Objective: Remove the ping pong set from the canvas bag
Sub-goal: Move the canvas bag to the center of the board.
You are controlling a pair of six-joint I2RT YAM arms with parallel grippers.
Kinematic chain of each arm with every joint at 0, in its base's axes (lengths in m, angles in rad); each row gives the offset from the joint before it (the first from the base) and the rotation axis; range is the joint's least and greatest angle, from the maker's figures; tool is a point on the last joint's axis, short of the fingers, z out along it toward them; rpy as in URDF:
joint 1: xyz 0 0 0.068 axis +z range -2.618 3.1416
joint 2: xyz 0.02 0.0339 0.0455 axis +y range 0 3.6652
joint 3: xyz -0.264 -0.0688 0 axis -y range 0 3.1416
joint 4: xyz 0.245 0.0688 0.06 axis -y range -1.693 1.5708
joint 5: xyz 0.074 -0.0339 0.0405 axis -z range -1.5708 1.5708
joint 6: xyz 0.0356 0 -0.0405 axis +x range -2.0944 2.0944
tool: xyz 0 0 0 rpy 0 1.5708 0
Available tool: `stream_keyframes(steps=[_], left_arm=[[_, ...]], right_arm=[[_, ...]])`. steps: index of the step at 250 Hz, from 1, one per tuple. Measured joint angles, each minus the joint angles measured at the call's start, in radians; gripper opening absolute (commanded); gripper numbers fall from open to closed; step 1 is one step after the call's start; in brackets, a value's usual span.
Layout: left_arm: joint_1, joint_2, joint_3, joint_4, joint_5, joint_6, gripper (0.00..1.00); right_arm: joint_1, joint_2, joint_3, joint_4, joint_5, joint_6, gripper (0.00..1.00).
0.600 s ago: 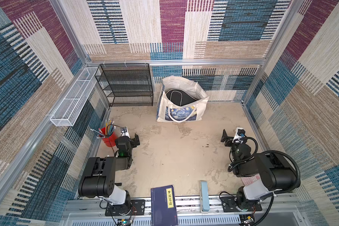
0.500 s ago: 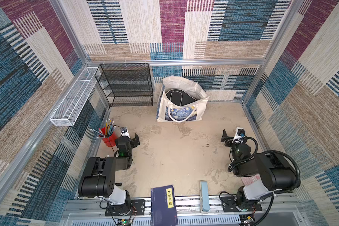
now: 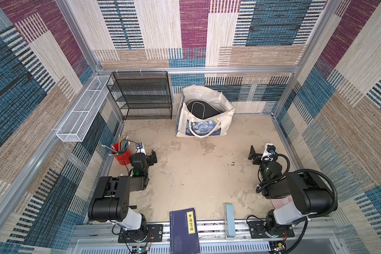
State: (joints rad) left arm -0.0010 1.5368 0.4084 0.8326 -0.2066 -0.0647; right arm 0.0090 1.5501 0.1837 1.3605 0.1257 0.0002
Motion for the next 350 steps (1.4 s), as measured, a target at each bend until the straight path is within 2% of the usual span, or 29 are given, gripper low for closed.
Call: stream_keyframes(steps=[69, 89, 114, 142, 174, 214, 257, 299, 350], left_arm=[[-0.02, -0.035, 0.0, -0.025, -0.022, 0.007, 1.0], [-0.053, -0.08, -0.015, -0.013, -0.05, 0.016, 1.0], [-0.111, -0.22, 0.022, -0.157, -0.109, 0.039, 1.0], [-0.148, -0.365, 0.142, -0.309, -0.13, 0.041, 1.0], [-0.209, -0.38, 0.406, -0.565, -0.152, 0.039, 1.0], [-0.278, -0.228, 0.818, -0.857, -0.086, 0.038, 1.0], [-0.343, 0.028, 1.245, -1.118, 0.038, 0.038, 1.0], [-0.369, 0.294, 1.593, -1.325, 0.109, 0.034, 0.99], [-0.38, 0.595, 1.988, -1.501, 0.11, 0.035, 0.99]], right_arm=[[0.003, -0.028, -0.003, -0.02, 0.001, 0.0, 0.99], [0.019, -0.114, -0.013, -0.063, 0.037, -0.001, 0.99], [0.037, -0.332, 0.011, -0.19, 0.071, -0.001, 0.99], [0.036, -0.497, 0.185, -0.414, 0.102, 0.02, 0.99], [0.037, -0.465, 0.511, -0.731, 0.019, 0.038, 0.99], [0.037, -0.296, 0.909, -1.074, -0.159, 0.057, 0.99], [0.079, -0.077, 1.258, -1.307, -0.318, 0.059, 0.99], [0.132, 0.124, 1.453, -1.473, -0.35, 0.024, 0.99], [0.155, 0.341, 1.669, -1.582, -0.353, -0.018, 0.99]])
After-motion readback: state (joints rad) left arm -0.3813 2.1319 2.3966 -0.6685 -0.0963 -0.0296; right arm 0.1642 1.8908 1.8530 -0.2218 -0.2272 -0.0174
